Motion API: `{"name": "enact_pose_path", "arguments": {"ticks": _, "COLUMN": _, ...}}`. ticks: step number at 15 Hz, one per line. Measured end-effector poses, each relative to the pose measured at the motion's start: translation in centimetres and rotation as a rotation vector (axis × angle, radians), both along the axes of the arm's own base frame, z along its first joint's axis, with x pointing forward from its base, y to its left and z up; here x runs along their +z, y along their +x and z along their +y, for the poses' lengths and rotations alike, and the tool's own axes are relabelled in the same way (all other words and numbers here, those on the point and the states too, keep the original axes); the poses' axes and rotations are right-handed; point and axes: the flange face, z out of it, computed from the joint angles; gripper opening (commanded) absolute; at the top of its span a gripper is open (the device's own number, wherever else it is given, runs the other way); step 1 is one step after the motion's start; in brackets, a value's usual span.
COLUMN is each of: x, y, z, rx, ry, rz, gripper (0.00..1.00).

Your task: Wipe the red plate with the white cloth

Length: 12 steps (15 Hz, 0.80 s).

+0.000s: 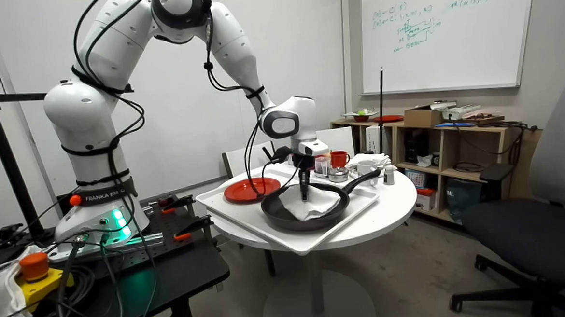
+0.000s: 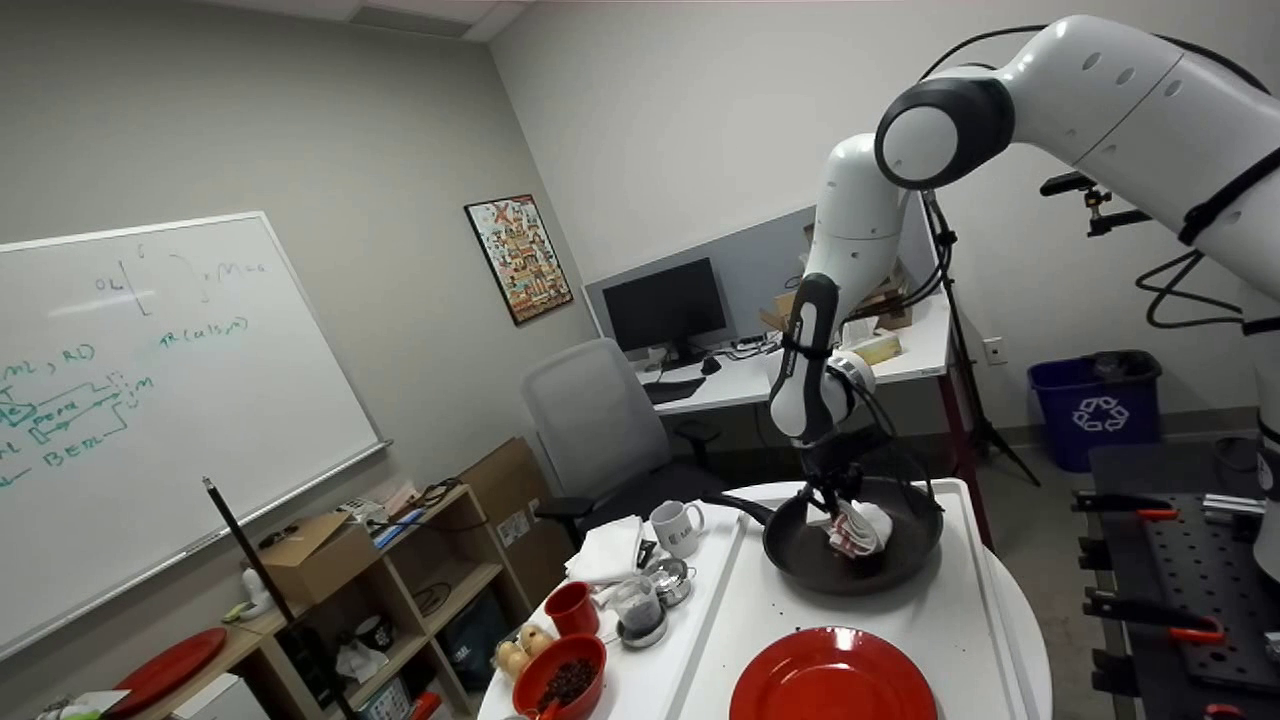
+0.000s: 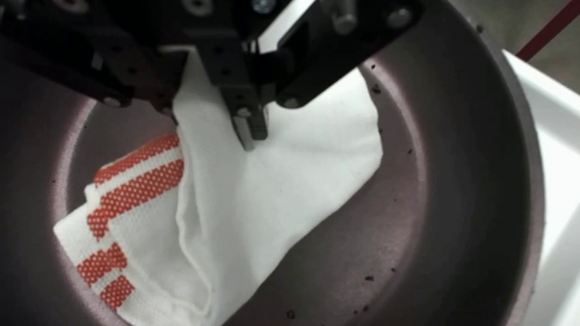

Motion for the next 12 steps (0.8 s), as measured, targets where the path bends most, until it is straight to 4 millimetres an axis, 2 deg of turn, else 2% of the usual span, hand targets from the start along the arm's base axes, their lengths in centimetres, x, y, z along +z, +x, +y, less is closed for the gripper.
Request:
{"name": "enact_pose_path", "arguments": {"ticks": 3, "x": 4.1, "y": -1.4, "z": 0.6, "rx": 0.088, "ry": -0.027, "rz": -0.047, "gripper": 0.08}}
{"name": "enact_pose_path", "arguments": {"ticks": 6, "x": 7.9, "y": -2.8, "z": 2.5, "rx": 0.213, "ry": -0.083, "rz": -0.103, "gripper": 0.08}}
{"name": "enact_pose_path", "arguments": {"ticks": 9, "x": 10.7, "y": -4.0, "z": 6.0, "rx": 0.386, "ry": -0.143, "rz": -0.132, "gripper": 0.08}}
{"name": "enact_pose_path", "arguments": {"ticks": 12, "x": 12.0, "y": -4.8, "z": 10.5, "rx": 0.568, "ry": -0.183, "rz": -0.140, "gripper": 0.07}}
